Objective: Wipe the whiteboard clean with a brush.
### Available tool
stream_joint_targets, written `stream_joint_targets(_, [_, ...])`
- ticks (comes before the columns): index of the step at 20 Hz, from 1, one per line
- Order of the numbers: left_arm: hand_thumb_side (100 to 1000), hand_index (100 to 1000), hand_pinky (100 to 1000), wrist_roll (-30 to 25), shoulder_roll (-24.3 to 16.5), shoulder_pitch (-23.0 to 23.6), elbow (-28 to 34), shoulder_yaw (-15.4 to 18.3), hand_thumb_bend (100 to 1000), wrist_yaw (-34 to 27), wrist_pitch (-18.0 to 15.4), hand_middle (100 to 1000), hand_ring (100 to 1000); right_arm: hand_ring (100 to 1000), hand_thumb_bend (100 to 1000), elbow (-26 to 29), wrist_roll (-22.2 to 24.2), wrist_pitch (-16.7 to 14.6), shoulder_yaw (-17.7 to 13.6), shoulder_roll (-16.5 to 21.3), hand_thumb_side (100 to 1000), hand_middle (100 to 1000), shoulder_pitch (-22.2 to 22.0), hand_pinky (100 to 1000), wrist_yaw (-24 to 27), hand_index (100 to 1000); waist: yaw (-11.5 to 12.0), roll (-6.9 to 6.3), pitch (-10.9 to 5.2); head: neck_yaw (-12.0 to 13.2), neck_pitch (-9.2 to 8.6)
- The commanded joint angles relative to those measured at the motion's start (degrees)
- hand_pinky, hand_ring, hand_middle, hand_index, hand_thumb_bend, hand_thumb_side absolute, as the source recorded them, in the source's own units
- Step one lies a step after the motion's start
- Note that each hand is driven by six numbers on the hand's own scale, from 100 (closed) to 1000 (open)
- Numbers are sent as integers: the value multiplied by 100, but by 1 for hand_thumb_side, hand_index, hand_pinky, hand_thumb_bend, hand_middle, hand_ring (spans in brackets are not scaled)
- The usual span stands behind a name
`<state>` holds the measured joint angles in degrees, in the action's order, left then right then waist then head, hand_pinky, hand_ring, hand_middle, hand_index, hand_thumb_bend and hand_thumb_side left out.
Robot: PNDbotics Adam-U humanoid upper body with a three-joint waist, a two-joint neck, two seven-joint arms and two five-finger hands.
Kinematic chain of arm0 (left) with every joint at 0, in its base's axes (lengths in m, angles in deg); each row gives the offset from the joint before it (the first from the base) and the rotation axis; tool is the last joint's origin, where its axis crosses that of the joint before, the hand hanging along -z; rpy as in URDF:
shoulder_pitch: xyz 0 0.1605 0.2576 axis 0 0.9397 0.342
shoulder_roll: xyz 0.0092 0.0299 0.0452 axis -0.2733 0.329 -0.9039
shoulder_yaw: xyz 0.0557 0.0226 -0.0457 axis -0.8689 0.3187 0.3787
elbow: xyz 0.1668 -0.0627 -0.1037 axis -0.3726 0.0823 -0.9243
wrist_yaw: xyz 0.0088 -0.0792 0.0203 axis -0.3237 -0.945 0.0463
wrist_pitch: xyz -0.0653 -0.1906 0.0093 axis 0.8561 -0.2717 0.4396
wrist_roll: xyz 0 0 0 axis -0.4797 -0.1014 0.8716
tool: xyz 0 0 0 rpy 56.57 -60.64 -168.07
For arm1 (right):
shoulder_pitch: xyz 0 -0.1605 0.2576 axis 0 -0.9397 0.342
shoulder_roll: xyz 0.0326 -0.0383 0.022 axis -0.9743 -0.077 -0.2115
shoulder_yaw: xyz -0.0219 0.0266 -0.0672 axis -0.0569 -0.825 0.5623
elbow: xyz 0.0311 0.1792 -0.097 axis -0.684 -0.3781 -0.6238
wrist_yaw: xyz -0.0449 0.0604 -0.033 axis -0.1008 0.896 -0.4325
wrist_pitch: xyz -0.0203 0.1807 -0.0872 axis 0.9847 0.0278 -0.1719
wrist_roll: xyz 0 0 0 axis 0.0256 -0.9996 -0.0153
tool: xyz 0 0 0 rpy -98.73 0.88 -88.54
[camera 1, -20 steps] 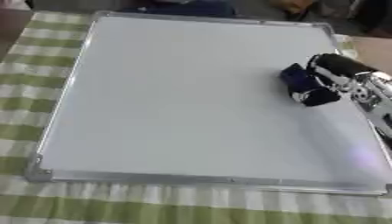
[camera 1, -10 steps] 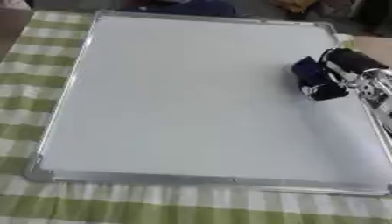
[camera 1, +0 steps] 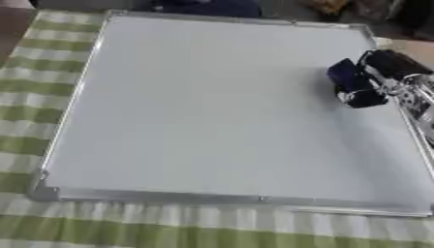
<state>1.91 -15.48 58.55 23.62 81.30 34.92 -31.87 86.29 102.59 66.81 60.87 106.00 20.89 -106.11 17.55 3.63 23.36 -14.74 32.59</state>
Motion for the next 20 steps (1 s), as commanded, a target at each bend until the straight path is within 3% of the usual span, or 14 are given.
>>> stream_joint_targets(1, [1000,425,502,-18,-96,-61,110,15,100,9,-6,490,490,205,100,-6,67,-83,52,175,466,272,9,240,1,340,-19,-24,-84,9,-57])
stream_joint_targets(10, [1000,426,503,-15,-91,-75,110,11,100,-10,1,490,490,202,100,555,544,-365,325,178,455,266,-144,232,385,335,-26,-30,-112,-2,-50])
stream_joint_targets(20, [1000,427,503,-7,-88,-89,110,10,100,-32,41,491,491,194,100,1129,1004,-463,534,184,461,258,-239,225,756,330,-48,-12,-179,-9,-44])
